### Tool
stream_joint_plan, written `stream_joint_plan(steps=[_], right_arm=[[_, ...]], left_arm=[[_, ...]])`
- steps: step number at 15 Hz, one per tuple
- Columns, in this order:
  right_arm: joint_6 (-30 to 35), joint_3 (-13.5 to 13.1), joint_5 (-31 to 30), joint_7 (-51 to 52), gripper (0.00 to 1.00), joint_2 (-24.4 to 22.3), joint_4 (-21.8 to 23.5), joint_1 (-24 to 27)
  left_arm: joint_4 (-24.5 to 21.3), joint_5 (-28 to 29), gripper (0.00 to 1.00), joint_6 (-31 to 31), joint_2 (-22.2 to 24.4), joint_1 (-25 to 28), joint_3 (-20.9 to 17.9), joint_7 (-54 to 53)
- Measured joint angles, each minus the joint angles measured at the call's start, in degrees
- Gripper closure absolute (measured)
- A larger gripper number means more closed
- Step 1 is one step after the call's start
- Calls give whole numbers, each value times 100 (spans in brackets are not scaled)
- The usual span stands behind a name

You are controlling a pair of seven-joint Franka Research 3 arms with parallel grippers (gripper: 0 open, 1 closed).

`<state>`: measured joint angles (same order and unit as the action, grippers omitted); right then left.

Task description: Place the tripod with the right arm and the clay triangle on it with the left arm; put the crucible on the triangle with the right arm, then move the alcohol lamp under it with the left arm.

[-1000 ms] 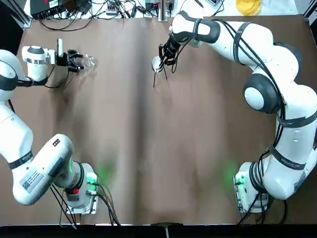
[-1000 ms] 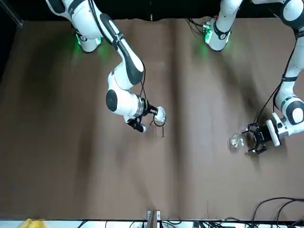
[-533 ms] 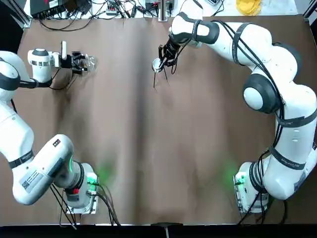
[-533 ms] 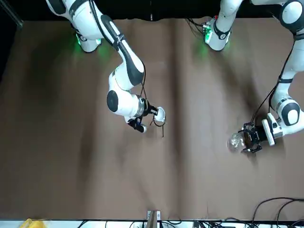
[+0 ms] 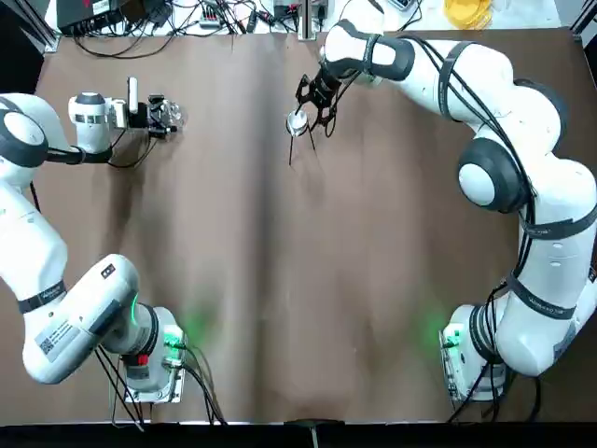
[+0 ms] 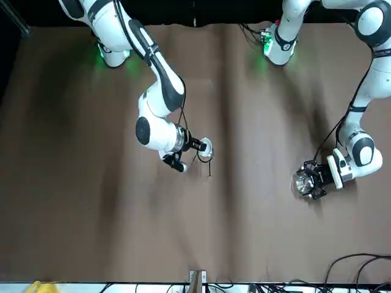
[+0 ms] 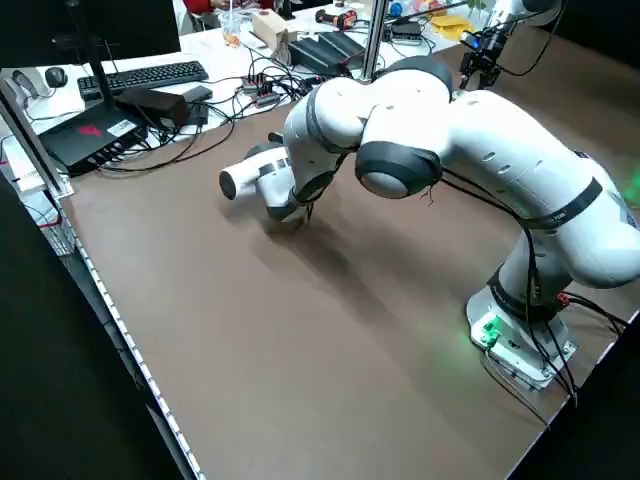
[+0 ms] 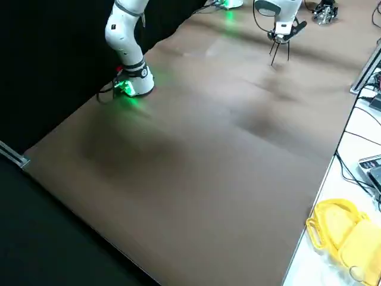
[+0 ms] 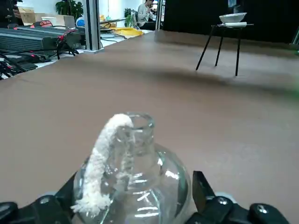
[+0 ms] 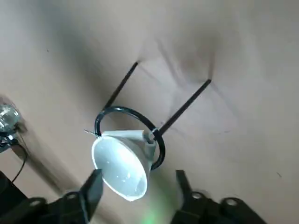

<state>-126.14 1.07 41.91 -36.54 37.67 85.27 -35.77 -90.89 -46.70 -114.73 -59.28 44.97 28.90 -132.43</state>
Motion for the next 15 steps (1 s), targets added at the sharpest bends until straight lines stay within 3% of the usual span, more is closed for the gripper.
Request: stream_joint_plan(steps=[1,3,4,5,9,11,15], right_arm=[[0,-18,0,3,23,-1,-23,15],[16,-65,-16,12,21,-21,-94,105],[141,-82,-75,38,21,-64,-133,196],[361,-95,-222,83,20,-141,-167,317],[1466,-118,-1274,400,18,-671,-223,991],[2490,-139,-1874,1288,17,-1115,-226,1609],[3368,-156,-2218,2766,7,-1722,-228,2575]], left_arm=[[0,-8,0,0,-25,-8,0,-23],[-1,-97,2,0,-57,-53,1,-57],[-1,-154,7,0,-62,-96,2,-73],[-2,-180,15,1,-62,-146,1,-82],[-4,-282,15,113,-62,-508,36,-88],[-9,-350,15,277,-63,-1100,93,-115],[0,-592,15,267,-57,-2036,253,-127]])
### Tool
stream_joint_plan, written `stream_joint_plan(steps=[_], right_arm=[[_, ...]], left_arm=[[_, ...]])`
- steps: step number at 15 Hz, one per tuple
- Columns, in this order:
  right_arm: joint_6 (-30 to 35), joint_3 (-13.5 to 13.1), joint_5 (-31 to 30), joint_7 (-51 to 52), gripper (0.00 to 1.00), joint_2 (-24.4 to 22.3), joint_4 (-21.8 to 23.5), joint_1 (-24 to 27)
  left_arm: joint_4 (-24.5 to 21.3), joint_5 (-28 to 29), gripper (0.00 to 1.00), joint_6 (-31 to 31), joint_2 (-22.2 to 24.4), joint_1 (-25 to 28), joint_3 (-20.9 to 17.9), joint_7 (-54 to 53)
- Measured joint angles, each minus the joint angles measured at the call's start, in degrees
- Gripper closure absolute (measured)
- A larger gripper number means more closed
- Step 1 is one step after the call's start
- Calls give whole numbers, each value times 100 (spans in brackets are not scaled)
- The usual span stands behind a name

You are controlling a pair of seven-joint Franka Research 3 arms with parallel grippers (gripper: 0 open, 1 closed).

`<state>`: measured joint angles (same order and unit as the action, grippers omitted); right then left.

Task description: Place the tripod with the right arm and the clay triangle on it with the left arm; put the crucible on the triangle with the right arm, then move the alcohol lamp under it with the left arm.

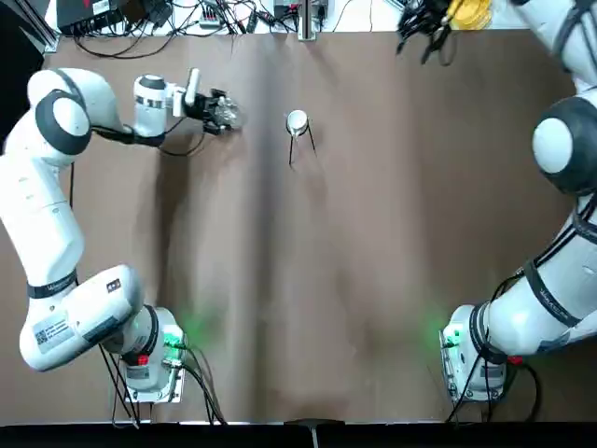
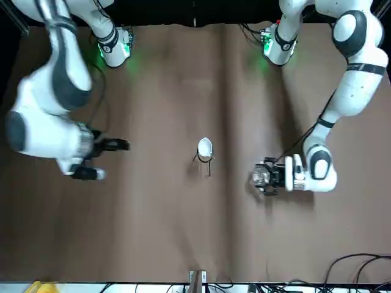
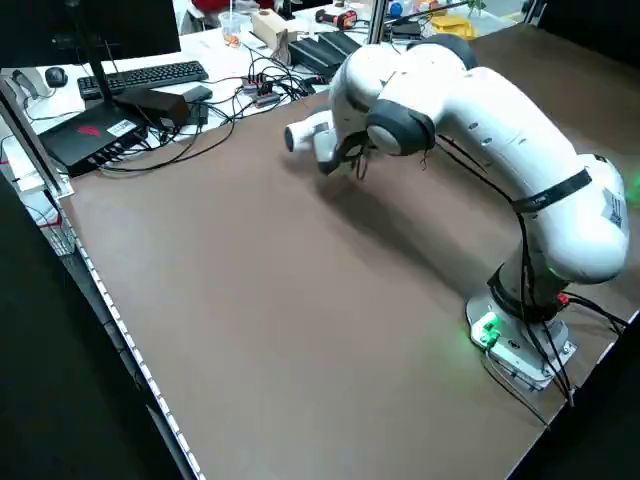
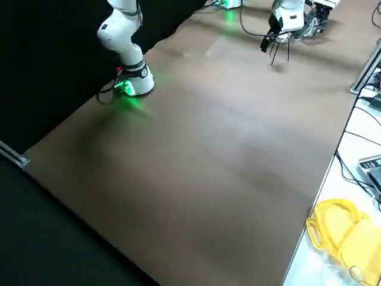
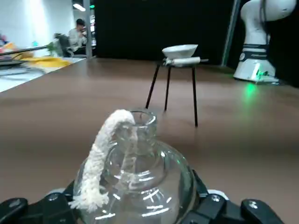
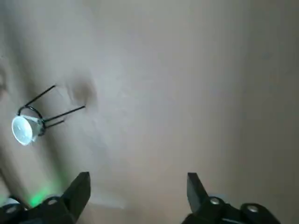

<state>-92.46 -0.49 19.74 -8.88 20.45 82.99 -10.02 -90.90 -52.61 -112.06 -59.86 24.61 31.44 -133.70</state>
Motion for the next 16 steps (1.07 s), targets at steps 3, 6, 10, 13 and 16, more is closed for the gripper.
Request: stream_joint_plan(steps=[3,6,10,13,16], right_arm=[[428,0,-395,726,0,-346,3,493],[602,18,-997,968,0,-579,15,576],[773,64,-1331,968,0,-974,24,566],[709,62,-1466,968,0,-1353,269,567],[377,36,-1529,968,0,-1838,844,588]], left_arm=[[-22,-375,15,-206,3,-707,11,0],[-42,-719,15,-528,2,-1269,8,-71],[-52,-1103,15,-752,1,-1643,-31,-487],[-72,-1196,16,-848,-2,-1713,-50,-627],[-80,-1289,16,-967,-5,-1845,-121,-633]])
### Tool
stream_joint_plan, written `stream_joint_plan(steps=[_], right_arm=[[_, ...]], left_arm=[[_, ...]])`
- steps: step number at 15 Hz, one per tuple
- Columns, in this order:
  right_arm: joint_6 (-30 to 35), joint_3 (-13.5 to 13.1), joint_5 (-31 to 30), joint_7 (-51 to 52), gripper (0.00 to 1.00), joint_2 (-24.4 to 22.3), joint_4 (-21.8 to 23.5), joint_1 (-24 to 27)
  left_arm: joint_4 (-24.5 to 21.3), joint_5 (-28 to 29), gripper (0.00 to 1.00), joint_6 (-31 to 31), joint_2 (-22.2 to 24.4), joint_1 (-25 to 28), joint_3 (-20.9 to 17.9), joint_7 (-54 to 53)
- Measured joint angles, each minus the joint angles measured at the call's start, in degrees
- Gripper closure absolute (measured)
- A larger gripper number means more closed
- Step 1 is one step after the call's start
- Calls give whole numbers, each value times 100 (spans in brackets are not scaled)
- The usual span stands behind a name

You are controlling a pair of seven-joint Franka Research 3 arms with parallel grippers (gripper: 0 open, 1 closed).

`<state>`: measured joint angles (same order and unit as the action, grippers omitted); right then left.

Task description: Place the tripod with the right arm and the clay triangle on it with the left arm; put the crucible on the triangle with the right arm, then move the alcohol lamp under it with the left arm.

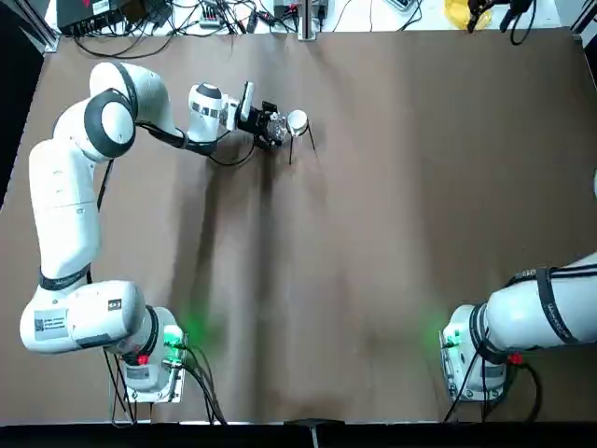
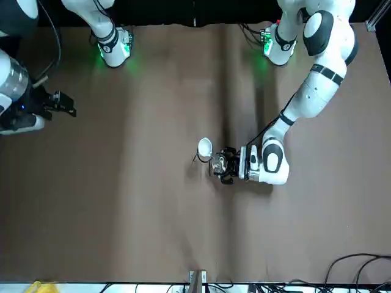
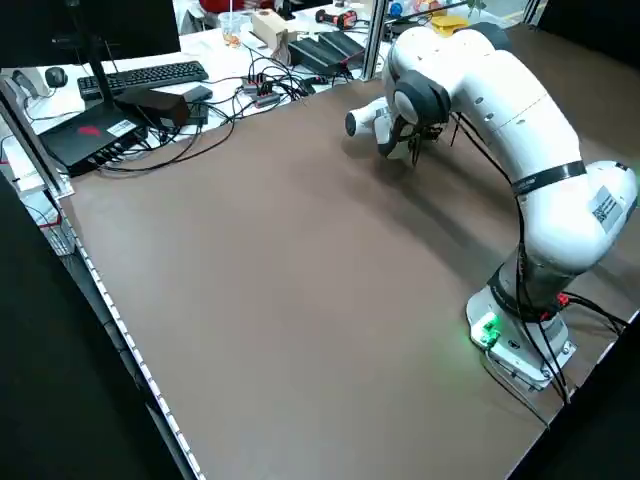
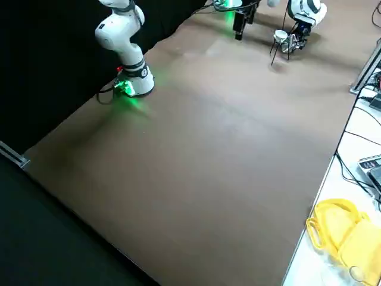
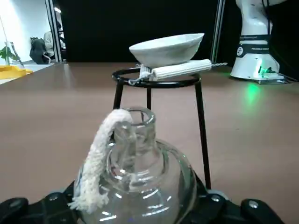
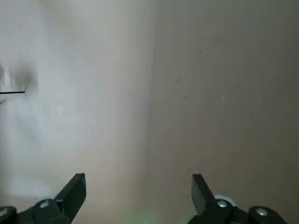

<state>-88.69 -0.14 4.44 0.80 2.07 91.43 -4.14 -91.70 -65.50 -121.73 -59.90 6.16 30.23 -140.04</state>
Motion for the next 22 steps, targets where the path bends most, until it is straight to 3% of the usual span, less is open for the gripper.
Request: stream_joint_plan(steps=[2,6,14,15,17,22], right_arm=[[-69,-27,-11,1,0,-296,316,18],[-113,0,-138,5,0,-341,426,11],[-24,6,-151,11,0,-368,186,26],[-30,-6,-153,11,0,-367,185,41],[-53,-26,-154,16,0,-366,187,56],[-196,-35,-167,15,0,-343,205,110]], left_arm=[[-2,-136,16,-28,-2,-153,-95,-10],[-4,-268,16,-56,-9,-364,-290,-15],[0,-556,17,-122,-11,-490,-421,-34],[5,-558,15,-137,-11,-510,-421,-34],[23,-564,1,-183,-9,-535,-420,-34],[46,-565,0,-198,43,-480,-450,-34]])
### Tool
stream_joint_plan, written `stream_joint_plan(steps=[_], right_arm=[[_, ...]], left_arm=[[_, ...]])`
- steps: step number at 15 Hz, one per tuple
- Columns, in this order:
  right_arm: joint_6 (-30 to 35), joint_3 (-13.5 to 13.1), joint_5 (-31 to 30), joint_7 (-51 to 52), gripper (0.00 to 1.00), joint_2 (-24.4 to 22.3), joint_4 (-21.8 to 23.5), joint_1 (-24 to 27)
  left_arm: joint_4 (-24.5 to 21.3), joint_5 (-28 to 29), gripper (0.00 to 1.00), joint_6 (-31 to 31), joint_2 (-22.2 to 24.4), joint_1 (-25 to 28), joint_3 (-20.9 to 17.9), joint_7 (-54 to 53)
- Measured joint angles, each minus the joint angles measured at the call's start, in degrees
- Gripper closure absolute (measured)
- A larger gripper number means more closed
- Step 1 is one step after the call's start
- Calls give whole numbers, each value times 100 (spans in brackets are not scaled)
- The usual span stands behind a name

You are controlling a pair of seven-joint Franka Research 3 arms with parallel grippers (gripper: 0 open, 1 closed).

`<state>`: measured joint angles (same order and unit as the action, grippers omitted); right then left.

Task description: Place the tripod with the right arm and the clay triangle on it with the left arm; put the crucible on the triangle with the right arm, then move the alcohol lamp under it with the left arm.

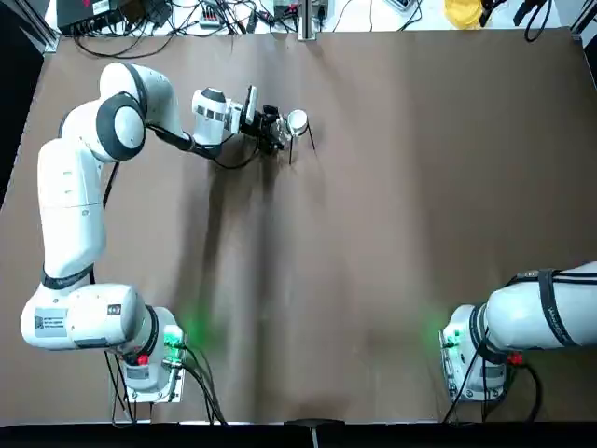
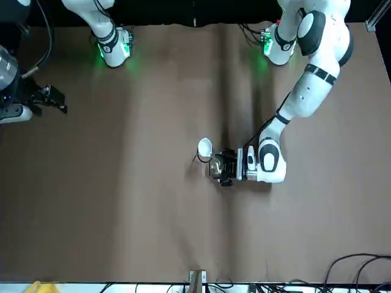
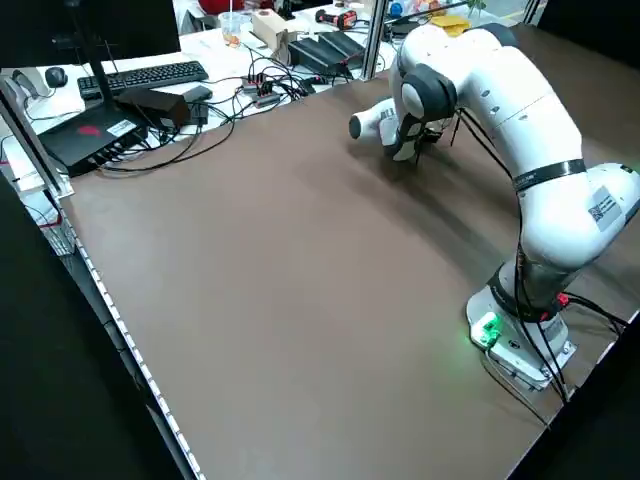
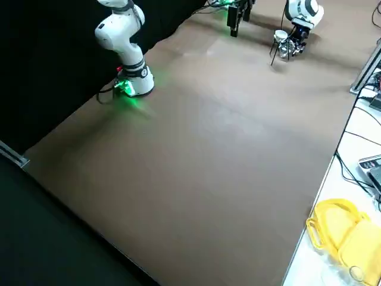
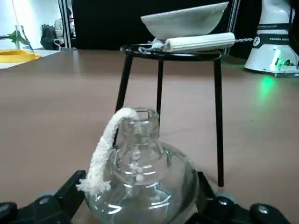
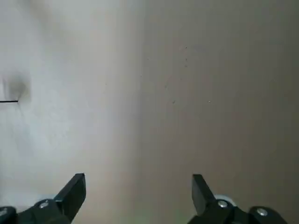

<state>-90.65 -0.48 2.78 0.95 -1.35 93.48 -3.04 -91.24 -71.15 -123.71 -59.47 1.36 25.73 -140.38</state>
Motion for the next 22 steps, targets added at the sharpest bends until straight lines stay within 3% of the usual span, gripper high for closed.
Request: stream_joint_plan(steps=[12,19,20,22], right_arm=[[15,-6,-2,4,0,7,12,194],[16,-6,-2,10,0,7,12,223],[16,-6,-2,10,0,7,12,223],[16,-5,-2,11,0,7,12,223]], left_arm=[[-159,178,0,130,252,498,-98,-60],[-179,184,1,155,299,465,-106,-43],[-183,184,6,155,299,462,-109,-43],[-190,184,27,155,299,460,-125,-43]])
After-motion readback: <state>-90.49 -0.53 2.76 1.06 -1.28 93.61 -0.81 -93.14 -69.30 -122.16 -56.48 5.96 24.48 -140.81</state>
